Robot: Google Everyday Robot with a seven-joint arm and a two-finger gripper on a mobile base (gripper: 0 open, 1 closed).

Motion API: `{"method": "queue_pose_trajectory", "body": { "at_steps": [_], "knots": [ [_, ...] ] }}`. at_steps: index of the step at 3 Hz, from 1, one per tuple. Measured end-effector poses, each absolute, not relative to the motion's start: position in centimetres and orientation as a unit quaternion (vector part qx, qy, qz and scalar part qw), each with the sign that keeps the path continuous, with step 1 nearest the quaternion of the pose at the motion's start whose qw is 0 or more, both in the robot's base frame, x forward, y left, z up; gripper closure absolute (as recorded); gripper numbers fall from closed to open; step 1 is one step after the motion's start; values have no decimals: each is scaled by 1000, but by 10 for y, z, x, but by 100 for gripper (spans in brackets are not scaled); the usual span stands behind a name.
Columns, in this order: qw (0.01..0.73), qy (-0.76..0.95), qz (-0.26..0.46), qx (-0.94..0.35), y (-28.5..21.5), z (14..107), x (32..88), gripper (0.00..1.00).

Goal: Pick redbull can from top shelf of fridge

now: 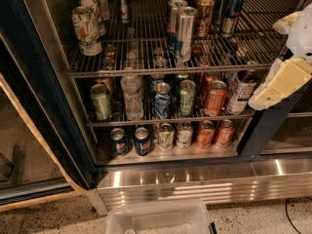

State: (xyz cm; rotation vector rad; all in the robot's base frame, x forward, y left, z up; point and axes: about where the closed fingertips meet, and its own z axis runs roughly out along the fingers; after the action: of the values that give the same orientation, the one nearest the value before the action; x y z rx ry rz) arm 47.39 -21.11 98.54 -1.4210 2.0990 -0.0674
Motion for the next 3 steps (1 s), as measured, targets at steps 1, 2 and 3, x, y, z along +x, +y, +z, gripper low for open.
{"method": "queue_pose_trajectory", "body": {
  "at_steps": [1,2,3],
  "knots": [
    [354,800,-32,-483,-218,989,492,0],
    [399,801,-39,-444,-224,993,509,0],
    [447,795,-30,-408,-227,999,531,0]
  ]
}}
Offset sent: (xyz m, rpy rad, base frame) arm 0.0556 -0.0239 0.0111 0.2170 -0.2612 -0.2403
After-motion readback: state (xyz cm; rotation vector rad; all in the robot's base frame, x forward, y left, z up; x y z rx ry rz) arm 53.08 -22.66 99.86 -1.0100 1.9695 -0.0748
